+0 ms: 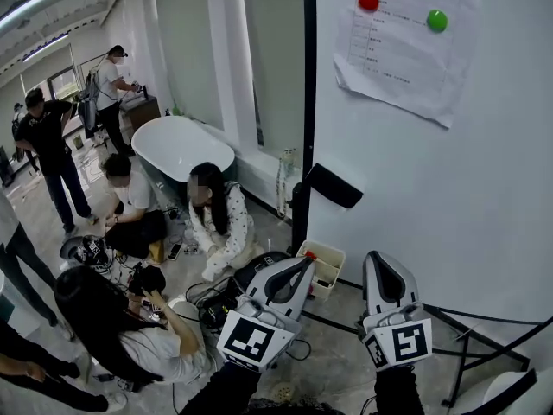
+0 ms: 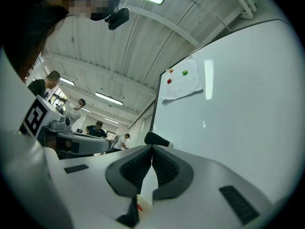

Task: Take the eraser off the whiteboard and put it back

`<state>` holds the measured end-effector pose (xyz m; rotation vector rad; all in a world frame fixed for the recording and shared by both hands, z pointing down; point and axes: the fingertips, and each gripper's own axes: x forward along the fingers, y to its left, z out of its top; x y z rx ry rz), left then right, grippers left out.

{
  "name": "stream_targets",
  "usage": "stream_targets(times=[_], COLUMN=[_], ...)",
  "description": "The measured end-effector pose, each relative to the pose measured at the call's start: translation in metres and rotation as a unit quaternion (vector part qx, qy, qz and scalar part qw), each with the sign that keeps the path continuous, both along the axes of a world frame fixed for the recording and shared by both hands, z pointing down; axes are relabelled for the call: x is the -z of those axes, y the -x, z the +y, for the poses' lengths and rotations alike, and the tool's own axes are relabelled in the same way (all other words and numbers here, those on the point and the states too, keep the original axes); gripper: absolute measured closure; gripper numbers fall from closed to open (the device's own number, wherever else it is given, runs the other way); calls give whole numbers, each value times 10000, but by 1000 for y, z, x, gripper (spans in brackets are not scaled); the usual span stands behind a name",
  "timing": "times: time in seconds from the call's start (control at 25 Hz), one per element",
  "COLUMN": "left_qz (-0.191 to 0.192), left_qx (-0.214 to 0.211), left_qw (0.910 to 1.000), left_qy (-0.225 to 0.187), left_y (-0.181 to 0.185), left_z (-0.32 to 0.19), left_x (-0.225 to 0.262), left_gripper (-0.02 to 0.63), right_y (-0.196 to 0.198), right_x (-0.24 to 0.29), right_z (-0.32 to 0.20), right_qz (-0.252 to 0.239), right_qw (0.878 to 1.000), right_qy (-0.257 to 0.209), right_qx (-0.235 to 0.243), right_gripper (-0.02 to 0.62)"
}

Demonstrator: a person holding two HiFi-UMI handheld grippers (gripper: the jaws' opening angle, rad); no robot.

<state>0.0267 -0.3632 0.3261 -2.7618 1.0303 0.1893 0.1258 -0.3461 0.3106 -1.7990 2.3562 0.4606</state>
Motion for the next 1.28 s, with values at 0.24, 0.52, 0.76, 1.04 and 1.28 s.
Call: stream_targets(times=[0.24,0.52,0.76,1.04,1.28], left_qz=[97,21,42,-3,-39], left_qx=[-76,-120,-129,-184,-185], left_qw=[9999,9999,9998,9998,9998], left_qy=[65,91,112,69,103], left_y=[3,7,10,12,16], left_z=[-26,-44,-54,-60,-64], left_x=[-1,-5,-6,-4,-6], left_gripper=[600,600,600,600,600], right_y=[3,14,19,21,22], right_x=[5,4,3,-1,3], right_z=[-30,-62,-92,-129,-147], right_qz=[339,1278,2681,3928,4319], right_qw=[9993,9915,9606,9095,8847], right_qy=[-62,79,108,-66,-199], right_qx=[-145,-234,-726,-1357,-1743], right_gripper=[586,480,319,287,279])
